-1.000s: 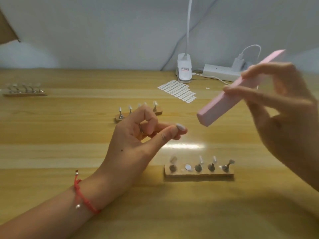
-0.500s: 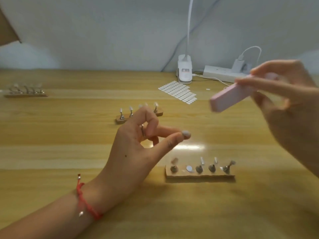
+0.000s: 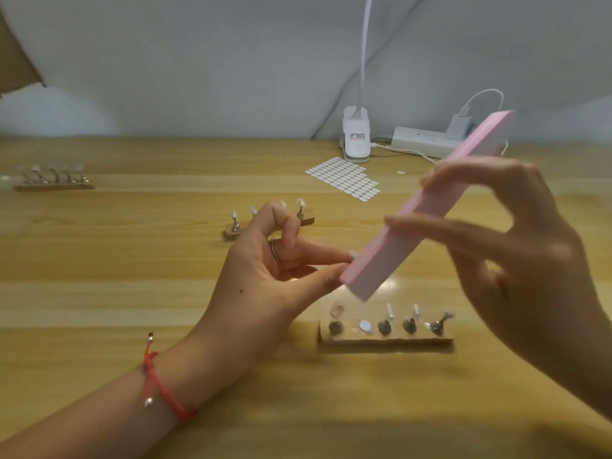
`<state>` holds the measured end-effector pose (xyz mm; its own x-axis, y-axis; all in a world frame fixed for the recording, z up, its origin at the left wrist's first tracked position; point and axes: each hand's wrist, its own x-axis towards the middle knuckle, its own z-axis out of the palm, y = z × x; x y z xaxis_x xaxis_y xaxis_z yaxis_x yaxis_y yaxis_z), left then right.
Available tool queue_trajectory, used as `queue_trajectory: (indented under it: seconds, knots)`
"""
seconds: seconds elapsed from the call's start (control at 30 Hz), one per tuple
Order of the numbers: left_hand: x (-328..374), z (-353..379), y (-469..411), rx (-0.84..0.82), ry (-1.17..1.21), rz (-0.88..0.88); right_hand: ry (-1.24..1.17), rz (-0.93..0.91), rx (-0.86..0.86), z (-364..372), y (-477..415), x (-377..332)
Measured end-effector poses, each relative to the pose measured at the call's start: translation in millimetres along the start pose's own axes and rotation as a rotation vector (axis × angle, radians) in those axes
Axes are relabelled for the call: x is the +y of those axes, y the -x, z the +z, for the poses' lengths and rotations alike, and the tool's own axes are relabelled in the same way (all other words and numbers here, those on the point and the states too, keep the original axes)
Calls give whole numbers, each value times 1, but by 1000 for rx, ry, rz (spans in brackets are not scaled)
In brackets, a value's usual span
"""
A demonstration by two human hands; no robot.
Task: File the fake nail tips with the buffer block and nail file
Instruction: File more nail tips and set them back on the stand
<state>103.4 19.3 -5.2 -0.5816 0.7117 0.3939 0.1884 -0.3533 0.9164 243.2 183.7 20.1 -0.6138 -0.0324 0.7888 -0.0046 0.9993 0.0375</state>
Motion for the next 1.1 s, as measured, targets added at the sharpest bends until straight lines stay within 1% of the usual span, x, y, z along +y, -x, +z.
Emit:
queue_trajectory:
  seconds: [0.07, 0.1, 0.2, 0.27, 0.3, 0.4, 0.43, 0.47, 0.57, 0.6, 0.7, 0.73, 0.83, 0.87, 1.0, 1.03, 1.1]
  knots:
    - [1, 0, 0, 10, 31, -18, 35, 67, 10, -4, -2, 6]
    - [2, 0, -1, 5, 33, -21, 27, 64, 5, -4, -1, 3]
    - [0, 1, -1, -3, -47, -1, -60, -64, -56, 8, 7, -20]
    - [-1, 0, -1, 1, -94, 31, -74, -137, -77, 10, 9, -28]
    - [-2, -1, -1, 4, -116, 50, -58, -123, -64, 8, 6, -23]
    - [-3, -2, -1, 21, -140, 87, 8, 8, -7, -3, -4, -7]
    - [-3, -1, -1, 19, -152, 96, 2, 17, -12, -2, -3, -9]
    - [-4, 0, -1, 12, -173, 109, -22, -2, -36, 3, 1, -15]
    - [-4, 1, 0, 5, -211, 134, -76, -149, -85, 12, 9, -31]
    - [-4, 0, 0, 9, -213, 131, -68, -138, -78, 9, 6, -26]
    - [-5, -3, -1, 15, -196, 127, -7, 2, -18, 0, -6, -8]
    - [-6, -2, -1, 16, -200, 124, -8, -7, -21, 1, -4, -10]
    - [-7, 1, -1, 4, -205, 138, -83, -164, -90, 15, 9, -34]
    - [-8, 0, -1, 1, -208, 138, -93, -190, -94, 14, 9, -34]
    - [-7, -3, -2, -3, -237, 125, -39, -38, -30, 2, -5, -12]
    - [-7, -2, -2, 0, -243, 123, -52, -44, -41, 4, -2, -16]
    - [-7, 0, -2, 15, -236, 122, -107, -124, -84, 14, 9, -33]
